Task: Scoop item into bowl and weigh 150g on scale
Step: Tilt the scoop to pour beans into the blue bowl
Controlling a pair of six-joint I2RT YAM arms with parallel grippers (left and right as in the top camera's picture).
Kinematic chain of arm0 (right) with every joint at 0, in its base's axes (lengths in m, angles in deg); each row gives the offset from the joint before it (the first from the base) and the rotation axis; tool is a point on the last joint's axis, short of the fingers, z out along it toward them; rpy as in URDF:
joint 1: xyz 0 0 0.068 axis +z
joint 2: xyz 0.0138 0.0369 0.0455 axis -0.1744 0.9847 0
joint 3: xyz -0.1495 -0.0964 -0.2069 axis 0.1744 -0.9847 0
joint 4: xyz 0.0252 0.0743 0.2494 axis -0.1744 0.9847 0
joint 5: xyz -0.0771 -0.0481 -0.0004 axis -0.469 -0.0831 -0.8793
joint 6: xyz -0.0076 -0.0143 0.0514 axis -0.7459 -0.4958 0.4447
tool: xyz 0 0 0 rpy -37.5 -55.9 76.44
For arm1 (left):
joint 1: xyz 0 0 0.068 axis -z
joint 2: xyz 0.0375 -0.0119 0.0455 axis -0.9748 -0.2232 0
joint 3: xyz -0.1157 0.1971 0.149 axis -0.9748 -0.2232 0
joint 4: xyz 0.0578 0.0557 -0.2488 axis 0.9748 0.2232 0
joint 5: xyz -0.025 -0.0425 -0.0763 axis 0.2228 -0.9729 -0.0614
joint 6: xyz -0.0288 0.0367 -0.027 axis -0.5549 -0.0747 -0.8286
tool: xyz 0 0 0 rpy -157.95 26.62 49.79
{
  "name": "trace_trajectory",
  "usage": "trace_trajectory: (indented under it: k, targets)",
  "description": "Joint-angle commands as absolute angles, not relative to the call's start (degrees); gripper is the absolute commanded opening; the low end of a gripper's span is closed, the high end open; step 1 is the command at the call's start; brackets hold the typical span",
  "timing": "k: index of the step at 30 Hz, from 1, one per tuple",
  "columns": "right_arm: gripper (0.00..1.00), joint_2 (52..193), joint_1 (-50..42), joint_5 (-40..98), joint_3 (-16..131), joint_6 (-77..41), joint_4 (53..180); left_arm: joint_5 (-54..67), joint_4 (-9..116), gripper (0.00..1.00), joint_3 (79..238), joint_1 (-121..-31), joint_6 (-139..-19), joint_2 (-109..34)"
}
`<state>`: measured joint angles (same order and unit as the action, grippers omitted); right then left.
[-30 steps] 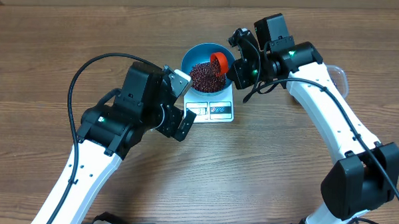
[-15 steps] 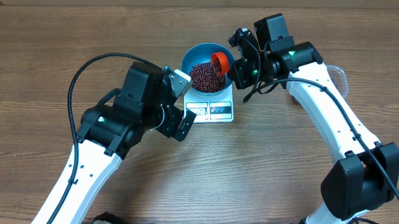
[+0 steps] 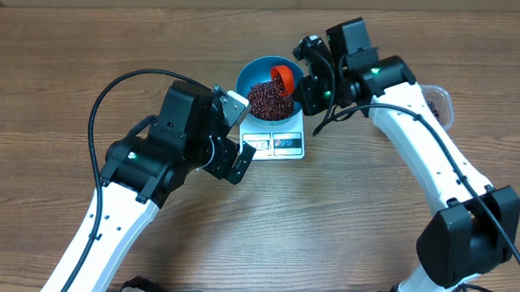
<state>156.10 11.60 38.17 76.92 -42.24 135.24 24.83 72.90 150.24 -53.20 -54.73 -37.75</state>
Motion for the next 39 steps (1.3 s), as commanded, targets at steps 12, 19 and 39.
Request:
trace_trajectory:
  k: [12,19,39]
  targets:
    - [0.04,154.1,15.1,27.9,78.6,-42.8,134.3,24.0,73.0,1.0,149.9,-53.5,-53.7,-37.6]
    - [0.03,154.1,15.1,27.9,78.6,-42.8,134.4,24.0,73.0,1.0,149.9,-53.5,-53.7,-37.6]
    - [0.04,154.1,15.1,27.9,78.6,-42.6,135.2,24.0,73.0,1.0,149.9,-53.5,-53.7,-37.6]
